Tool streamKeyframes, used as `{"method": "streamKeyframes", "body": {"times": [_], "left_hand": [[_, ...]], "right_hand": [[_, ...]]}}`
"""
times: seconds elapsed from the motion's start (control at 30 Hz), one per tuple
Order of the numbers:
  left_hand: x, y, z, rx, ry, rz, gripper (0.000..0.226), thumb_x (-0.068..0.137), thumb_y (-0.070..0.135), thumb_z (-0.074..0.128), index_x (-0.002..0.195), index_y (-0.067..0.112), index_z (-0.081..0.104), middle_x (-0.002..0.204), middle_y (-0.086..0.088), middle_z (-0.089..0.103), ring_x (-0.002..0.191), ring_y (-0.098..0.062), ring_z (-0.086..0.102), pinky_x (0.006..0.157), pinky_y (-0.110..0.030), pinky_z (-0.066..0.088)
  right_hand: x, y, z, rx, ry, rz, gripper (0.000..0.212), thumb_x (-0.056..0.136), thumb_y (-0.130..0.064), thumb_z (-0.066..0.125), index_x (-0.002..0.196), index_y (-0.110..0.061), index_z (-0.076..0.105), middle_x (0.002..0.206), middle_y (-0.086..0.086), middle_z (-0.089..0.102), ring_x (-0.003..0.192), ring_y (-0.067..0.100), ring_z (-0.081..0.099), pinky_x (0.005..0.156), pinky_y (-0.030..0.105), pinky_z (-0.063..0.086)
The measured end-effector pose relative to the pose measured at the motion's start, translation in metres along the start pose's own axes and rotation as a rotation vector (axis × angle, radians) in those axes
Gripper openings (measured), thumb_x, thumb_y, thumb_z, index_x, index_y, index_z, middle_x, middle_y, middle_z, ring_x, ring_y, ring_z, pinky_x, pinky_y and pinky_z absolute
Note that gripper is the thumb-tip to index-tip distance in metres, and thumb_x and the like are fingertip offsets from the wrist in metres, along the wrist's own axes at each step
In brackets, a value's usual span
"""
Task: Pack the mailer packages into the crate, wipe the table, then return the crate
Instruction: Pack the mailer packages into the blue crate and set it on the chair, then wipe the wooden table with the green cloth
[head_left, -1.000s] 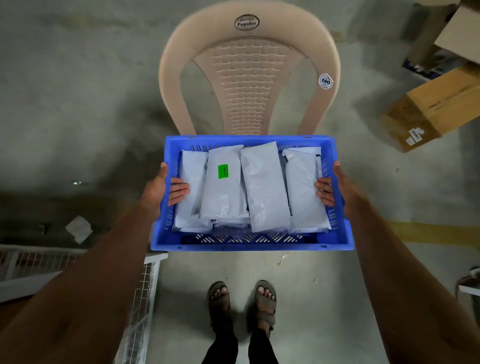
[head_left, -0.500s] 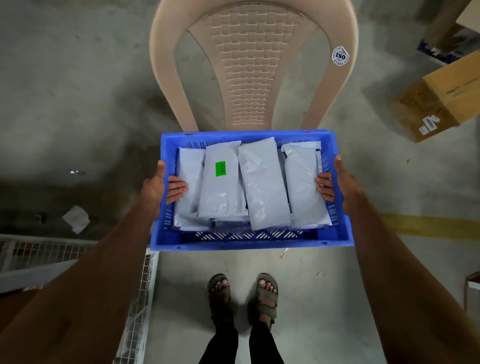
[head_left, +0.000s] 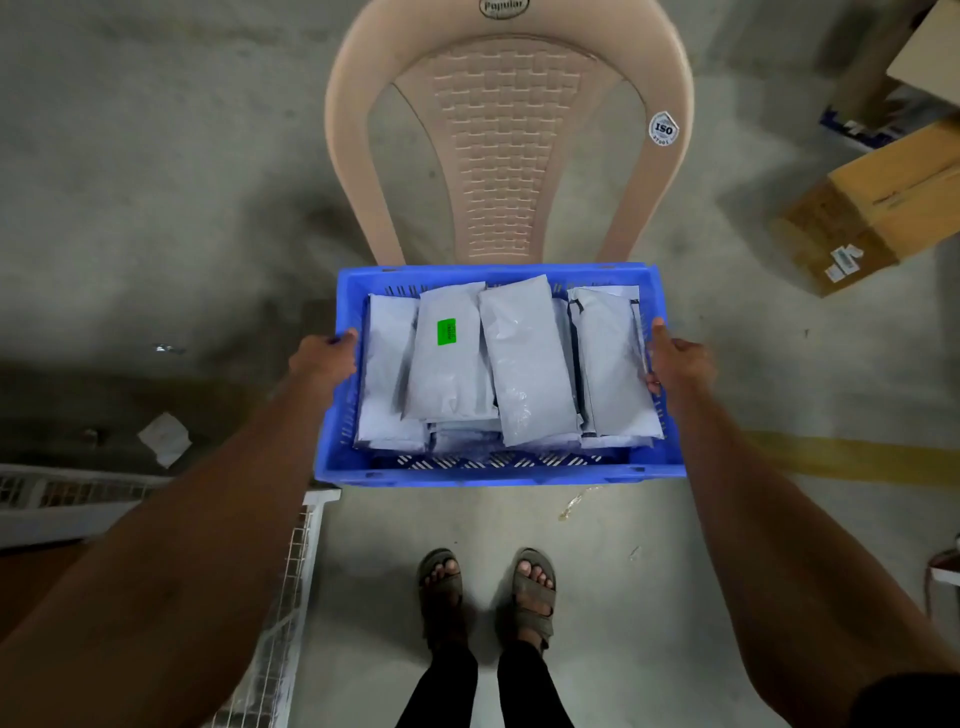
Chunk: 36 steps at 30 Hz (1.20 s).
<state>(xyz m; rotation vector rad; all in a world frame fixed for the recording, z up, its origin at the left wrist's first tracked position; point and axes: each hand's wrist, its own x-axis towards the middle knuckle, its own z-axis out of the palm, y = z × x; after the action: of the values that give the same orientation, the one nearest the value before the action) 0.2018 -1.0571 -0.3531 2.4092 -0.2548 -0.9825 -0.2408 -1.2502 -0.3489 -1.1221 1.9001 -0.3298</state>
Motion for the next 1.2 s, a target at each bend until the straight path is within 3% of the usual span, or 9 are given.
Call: {"method": "streamKeyframes", "body": {"times": [0.1,0.27,0.4,0.6,0.77,0.9,1.0,1.1,1.2], "left_hand": [[-0.04,0.016,-0.005,0.393,0.019,0.107,0.059,0.099,0.047,0.063,0.137,0.002,0.065,0.137,-0.024,0.066,0.129,-0.044,0.062,0.108,-0.044,0.052],[-0.109,0.022,-0.01,0.54,-0.048,0.269,0.049,0.101,0.034,0.061,0.14,0.004,0.057,0.144,-0.027,0.057,0.135,-0.043,0.054,0.111,-0.041,0.042],[-0.185,0.02,-0.022,0.532,-0.145,0.421,0.038,0.101,0.03,0.065,0.135,0.012,0.065,0.139,-0.022,0.061,0.133,-0.038,0.056,0.11,-0.037,0.039],[-0.303,-0.008,-0.059,0.425,-0.18,0.559,0.022,0.095,0.018,0.071,0.112,0.005,0.076,0.111,-0.026,0.069,0.109,-0.043,0.067,0.098,-0.041,0.047],[-0.35,-0.061,-0.073,0.319,-0.188,0.616,0.052,0.085,0.045,0.05,0.102,0.004,0.079,0.101,-0.017,0.078,0.1,-0.037,0.075,0.094,-0.042,0.056],[-0.391,-0.049,-0.11,0.327,-0.193,0.561,0.054,0.082,0.045,0.05,0.109,0.007,0.078,0.109,-0.017,0.077,0.106,-0.035,0.072,0.099,-0.042,0.055],[-0.392,-0.056,-0.128,0.271,-0.115,0.588,0.058,0.081,0.052,0.047,0.106,0.011,0.079,0.104,-0.013,0.078,0.099,-0.032,0.074,0.093,-0.045,0.058],[-0.42,-0.046,-0.156,0.278,-0.053,0.507,0.055,0.086,0.046,0.051,0.117,0.01,0.077,0.118,-0.015,0.077,0.11,-0.033,0.072,0.1,-0.038,0.054],[-0.462,-0.052,-0.176,0.213,0.048,0.43,0.051,0.087,0.042,0.048,0.115,0.011,0.077,0.113,-0.017,0.077,0.106,-0.035,0.072,0.091,-0.035,0.051]], "right_hand": [[-0.025,-0.001,0.002,-0.266,0.127,-0.116,0.051,0.103,-0.048,0.054,0.114,-0.002,0.071,0.112,0.028,0.071,0.11,0.045,0.066,0.095,0.042,0.049],[-0.086,-0.009,0.011,-0.327,0.124,-0.294,0.04,0.099,-0.028,0.068,0.126,0.001,0.069,0.126,0.029,0.065,0.125,0.044,0.058,0.11,0.045,0.043],[-0.155,-0.013,0.009,-0.324,-0.001,-0.489,0.03,0.094,-0.018,0.076,0.121,-0.005,0.074,0.125,0.024,0.068,0.123,0.04,0.06,0.108,0.042,0.045],[-0.282,-0.007,-0.009,-0.273,-0.155,-0.59,0.02,0.092,-0.014,0.072,0.11,-0.009,0.075,0.105,0.021,0.07,0.098,0.043,0.069,0.092,0.045,0.054],[-0.367,0.009,-0.024,-0.284,-0.217,-0.653,0.022,0.085,-0.015,0.069,0.103,-0.005,0.078,0.1,0.017,0.077,0.095,0.039,0.074,0.093,0.041,0.056],[-0.398,0.005,-0.036,-0.33,-0.305,-0.709,0.019,0.088,-0.002,0.077,0.106,-0.004,0.077,0.109,0.015,0.078,0.107,0.038,0.072,0.105,0.047,0.053],[-0.409,-0.017,-0.045,-0.327,-0.36,-0.787,0.015,0.09,-0.003,0.073,0.105,-0.007,0.077,0.105,0.01,0.079,0.102,0.032,0.074,0.1,0.043,0.056],[-0.414,-0.036,-0.044,-0.361,-0.475,-0.856,0.017,0.093,-0.008,0.07,0.107,-0.013,0.077,0.107,0.006,0.079,0.103,0.027,0.075,0.099,0.037,0.056],[-0.424,-0.046,-0.035,-0.423,-0.582,-0.951,0.019,0.092,-0.006,0.068,0.107,-0.014,0.078,0.107,0.004,0.079,0.103,0.022,0.074,0.1,0.036,0.055]]}}
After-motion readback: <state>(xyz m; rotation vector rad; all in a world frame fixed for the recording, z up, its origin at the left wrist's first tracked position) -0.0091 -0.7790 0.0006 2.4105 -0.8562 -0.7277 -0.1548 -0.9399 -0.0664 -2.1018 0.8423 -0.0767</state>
